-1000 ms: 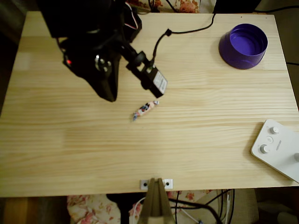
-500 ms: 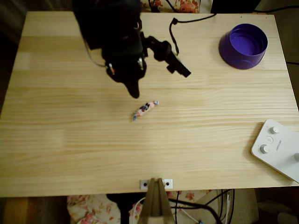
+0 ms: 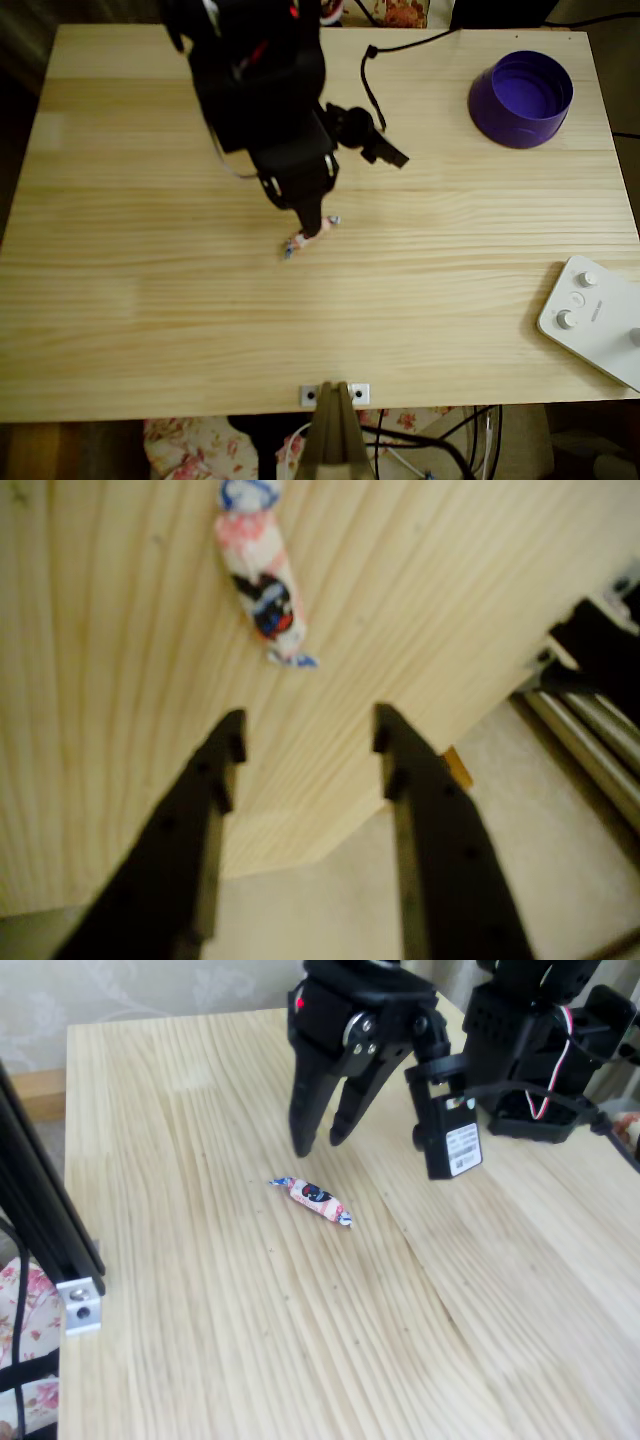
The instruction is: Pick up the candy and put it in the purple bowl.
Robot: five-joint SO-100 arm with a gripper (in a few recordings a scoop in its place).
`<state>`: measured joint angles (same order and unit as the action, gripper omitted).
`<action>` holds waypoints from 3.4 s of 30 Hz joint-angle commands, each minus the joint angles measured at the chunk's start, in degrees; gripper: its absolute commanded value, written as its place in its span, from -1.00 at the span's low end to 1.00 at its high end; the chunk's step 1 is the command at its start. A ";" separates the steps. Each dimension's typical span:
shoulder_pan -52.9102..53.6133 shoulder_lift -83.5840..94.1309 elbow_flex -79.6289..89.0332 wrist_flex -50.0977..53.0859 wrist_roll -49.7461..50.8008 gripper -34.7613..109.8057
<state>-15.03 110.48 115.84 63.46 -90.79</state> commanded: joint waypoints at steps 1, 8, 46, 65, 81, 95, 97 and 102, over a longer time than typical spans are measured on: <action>-1.23 -0.26 -8.88 4.48 -0.44 -0.24; -2.90 -2.11 -10.28 8.61 -0.44 -0.19; -2.11 -17.84 -5.27 0.00 0.00 -0.19; 0.26 -17.93 -4.04 -4.75 1.05 -0.48; -0.79 -7.56 -8.26 -0.70 24.26 -0.52; -4.22 7.21 -20.48 22.32 56.51 -0.52; -5.54 9.84 -20.57 24.79 57.74 -0.52; -11.25 17.84 -20.39 29.97 63.28 -0.52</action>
<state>-23.29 119.79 100.90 90.26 -30.41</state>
